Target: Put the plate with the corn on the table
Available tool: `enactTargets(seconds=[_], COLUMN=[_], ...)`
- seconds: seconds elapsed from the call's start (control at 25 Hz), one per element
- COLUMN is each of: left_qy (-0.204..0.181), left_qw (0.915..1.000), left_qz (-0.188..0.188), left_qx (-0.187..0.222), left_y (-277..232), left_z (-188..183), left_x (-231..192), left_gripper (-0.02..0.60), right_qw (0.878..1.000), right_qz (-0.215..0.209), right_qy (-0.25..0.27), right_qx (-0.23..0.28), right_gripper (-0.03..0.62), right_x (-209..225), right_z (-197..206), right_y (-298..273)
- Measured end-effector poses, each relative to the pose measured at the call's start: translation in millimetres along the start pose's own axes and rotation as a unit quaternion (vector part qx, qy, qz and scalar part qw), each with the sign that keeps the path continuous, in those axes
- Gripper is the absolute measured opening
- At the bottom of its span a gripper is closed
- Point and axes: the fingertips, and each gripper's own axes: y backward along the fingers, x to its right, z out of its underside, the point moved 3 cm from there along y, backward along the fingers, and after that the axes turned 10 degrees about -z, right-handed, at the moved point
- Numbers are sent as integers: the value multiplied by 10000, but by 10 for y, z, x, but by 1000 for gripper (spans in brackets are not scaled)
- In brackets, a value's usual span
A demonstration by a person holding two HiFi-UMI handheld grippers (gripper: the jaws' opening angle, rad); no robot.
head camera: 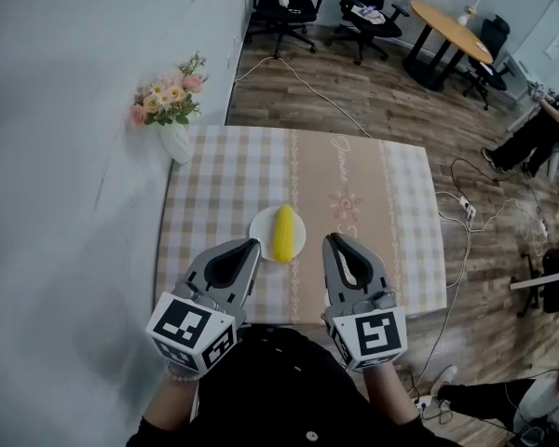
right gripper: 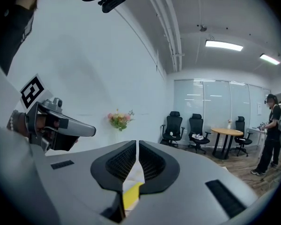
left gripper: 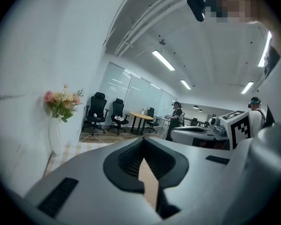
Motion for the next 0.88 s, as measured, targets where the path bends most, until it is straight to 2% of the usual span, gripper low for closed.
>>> enactTargets(seconds=[0.16,0.88], left_qy=[-10,-6], left_qw=[10000,9999], left_qz=[24,111], left_qx=[0,-71], left_y=[3,-24], left_z=[12,51], left_x=[4,72], left_gripper=[14,14], right_qw=[9999,9999], right_qz=[-107,-100], right_qy=[71,38], right_qx=[-67,-84], right_gripper=[51,46], right_x=[-56,-60], right_z=[48,56], right_y=[-10,11])
